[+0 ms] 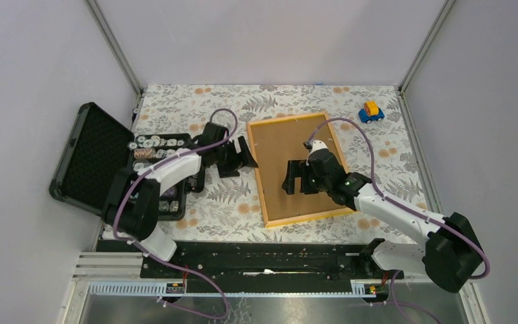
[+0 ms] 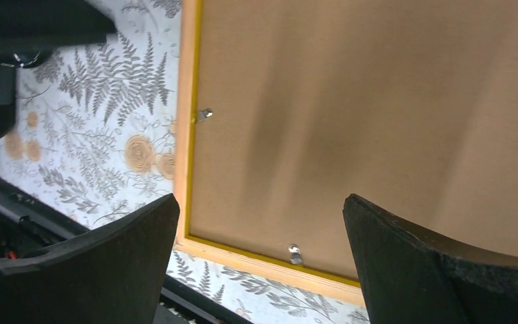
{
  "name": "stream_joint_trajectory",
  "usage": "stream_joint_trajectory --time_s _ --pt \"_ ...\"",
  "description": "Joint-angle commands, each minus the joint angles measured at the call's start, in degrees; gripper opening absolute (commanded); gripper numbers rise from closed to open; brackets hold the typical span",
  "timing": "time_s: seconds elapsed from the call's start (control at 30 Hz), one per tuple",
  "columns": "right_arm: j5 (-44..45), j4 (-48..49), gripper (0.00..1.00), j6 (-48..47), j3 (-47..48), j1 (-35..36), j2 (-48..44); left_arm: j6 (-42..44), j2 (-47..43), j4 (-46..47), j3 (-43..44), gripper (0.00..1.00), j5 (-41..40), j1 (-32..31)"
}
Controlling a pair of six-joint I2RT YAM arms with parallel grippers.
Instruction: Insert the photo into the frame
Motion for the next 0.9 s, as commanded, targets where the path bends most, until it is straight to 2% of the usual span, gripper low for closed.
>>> stream_joint_trajectory --time_s 0.0,0.2,0.33,0.5,0.67,0.87 --pt "6.9 -3.7 1.00 -2.9 -1.8 -1.8 -6.6 -2.3 -6.9 0.1 -6.3 0.84 -2.7 -7.4" --pt "8.4 -6.0 1.00 -3.8 -3.2 -3.8 -9.2 -6.4 -10.8 0.0 -12.4 0.72 -10.0 -16.9" --pt "8.2 -6.0 1.00 -3.8 -3.8 -4.2 -9.9 -8.0 -7.7 2.1 -12.7 0.66 -10.0 -21.2" --pt "7.7 -6.1 1.00 -3.8 -3.8 -4.5 -10.6 -6.0 -2.5 1.4 -9.8 0.46 -11.6 -24.1" --pt "8.0 -6.6 1.00 -3.7 -4.6 -4.6 -13.0 1.3 1.4 -7.6 -4.8 0.30 -18.8 -24.0" --pt "8.0 -6.5 1.00 -3.9 -5.0 -4.9 -12.6 12.4 11.8 -22.4 7.2 0.04 -29.1 -22.0"
